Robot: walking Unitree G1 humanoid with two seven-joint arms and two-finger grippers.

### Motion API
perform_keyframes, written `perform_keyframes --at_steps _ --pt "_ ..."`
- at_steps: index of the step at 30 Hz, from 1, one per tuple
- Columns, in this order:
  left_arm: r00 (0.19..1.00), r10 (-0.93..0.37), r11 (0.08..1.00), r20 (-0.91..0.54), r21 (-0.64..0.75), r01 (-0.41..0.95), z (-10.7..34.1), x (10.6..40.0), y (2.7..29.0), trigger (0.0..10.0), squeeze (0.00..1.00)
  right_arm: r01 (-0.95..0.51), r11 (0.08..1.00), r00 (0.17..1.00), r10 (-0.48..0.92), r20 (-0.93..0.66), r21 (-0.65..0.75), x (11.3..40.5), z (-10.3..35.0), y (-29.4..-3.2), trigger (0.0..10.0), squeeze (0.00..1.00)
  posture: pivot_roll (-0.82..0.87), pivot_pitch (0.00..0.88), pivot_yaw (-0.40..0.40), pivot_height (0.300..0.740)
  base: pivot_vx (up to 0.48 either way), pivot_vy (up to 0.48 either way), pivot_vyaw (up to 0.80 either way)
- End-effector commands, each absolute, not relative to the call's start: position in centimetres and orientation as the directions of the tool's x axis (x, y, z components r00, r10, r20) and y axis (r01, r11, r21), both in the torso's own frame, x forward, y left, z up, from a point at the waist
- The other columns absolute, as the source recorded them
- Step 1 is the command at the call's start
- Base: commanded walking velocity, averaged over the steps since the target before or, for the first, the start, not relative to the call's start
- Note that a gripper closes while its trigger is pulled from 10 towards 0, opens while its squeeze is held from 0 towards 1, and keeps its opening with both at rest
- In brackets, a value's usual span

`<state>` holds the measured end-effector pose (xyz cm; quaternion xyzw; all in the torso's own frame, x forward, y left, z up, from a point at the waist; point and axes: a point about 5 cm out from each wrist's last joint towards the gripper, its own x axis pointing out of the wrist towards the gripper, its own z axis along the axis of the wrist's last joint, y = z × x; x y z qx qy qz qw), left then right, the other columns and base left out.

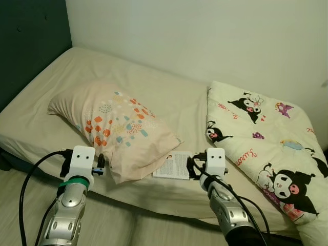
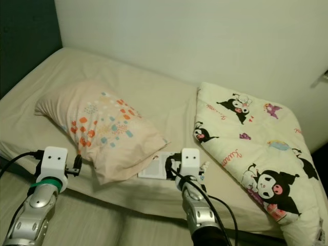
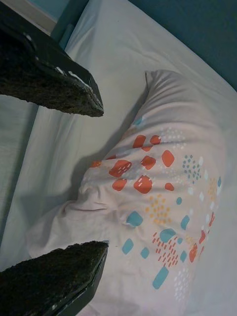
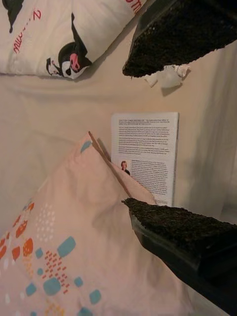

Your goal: Clean up the room

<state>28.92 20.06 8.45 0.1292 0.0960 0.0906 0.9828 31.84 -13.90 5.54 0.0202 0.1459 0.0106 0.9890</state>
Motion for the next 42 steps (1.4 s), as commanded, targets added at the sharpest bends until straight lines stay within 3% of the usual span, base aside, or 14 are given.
perform_keyframes --at_steps 1,13,23,27,34,42 --pt "0.966 0.186 0.952 -0.179 0.275 -0.132 7.9 28.6 19.5 10.0 0.00 -0.005 0.998 0.956 0.023 -0.293 0.062 31.6 5.4 -14.1 10.0 0.00 0.05 0.015 -0.138 0.740 0.000 0.000 0.00" --pt "0.966 0.194 0.966 -0.173 0.206 -0.157 7.9 28.2 19.2 10.0 0.00 -0.061 0.998 0.958 0.062 -0.280 0.010 31.9 5.9 -13.8 10.0 0.00 0.05 0.017 -0.155 0.740 0.000 0.000 0.00" --pt "0.951 0.251 0.953 -0.181 0.220 -0.209 7.8 28.2 19.5 10.0 0.00 0.011 0.994 0.974 0.014 -0.225 0.110 32.3 6.9 -14.8 10.0 0.00 0.07 0.042 -0.161 0.740 0.000 0.000 0.00" --pt "0.961 0.225 0.961 -0.163 0.200 -0.192 8.4 28.7 19.3 10.0 0.00 -0.028 0.997 0.973 0.045 -0.227 0.078 32.6 7.1 -14.4 10.0 0.00 0.09 0.054 -0.144 0.740 0.000 0.000 0.00" --pt "0.986 0.092 0.982 -0.137 0.179 -0.067 9.0 28.9 17.8 10.0 0.00 0.065 0.997 0.982 -0.072 -0.176 -0.048 31.7 6.9 -15.1 10.0 0.00 0.09 0.050 -0.100 0.740 0.000 0.000 0.00" --pt "0.999 0.052 0.978 -0.012 0.201 -0.049 10.4 28.8 17.8 10.0 0.00 0.154 0.988 0.979 -0.156 -0.129 -0.019 30.2 6.2 -16.3 10.0 0.00 0.09 0.035 -0.069 0.740 0.000 0.000 0.00"
